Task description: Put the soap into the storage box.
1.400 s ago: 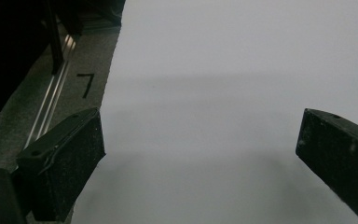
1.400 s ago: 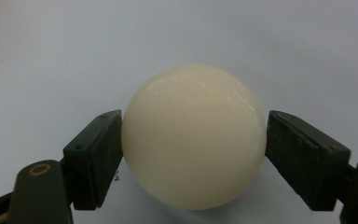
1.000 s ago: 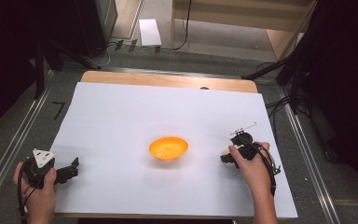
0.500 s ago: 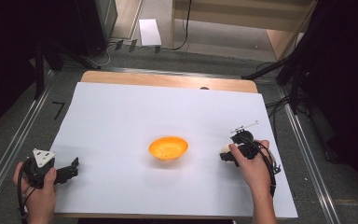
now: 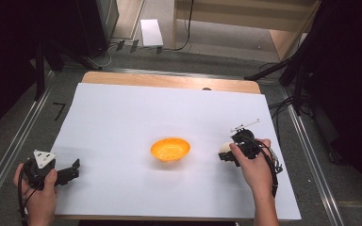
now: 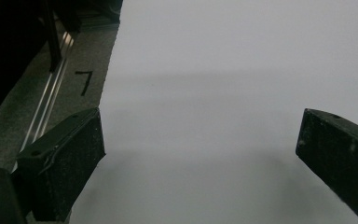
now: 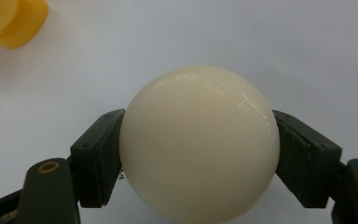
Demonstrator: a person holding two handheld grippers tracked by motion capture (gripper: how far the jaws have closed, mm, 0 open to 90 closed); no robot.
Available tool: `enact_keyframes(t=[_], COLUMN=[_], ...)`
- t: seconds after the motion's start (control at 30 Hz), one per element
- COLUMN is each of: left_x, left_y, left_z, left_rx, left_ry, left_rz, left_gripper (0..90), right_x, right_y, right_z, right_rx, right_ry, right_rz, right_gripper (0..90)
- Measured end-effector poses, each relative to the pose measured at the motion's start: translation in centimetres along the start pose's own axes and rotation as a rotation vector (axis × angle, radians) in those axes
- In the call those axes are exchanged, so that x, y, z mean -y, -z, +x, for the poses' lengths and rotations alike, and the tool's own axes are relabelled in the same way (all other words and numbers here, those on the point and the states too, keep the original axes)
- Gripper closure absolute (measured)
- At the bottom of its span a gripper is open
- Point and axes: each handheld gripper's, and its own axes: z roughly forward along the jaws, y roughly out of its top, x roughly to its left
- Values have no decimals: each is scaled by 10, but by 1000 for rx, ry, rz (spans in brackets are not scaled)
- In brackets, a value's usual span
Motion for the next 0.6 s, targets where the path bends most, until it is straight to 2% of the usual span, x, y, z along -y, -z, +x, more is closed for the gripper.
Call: enact_keyframes(t=[0.6], left_x=[0], left_y=[0], left_z=[0], left_rx=[-1], left_ry=[1], left_rz=[-3], left_gripper=[17], right_x=[-18], right_y=[4], right_z=[17], right_rx=[-34], right_ry=[41], right_rz=[-3], right_gripper=[243])
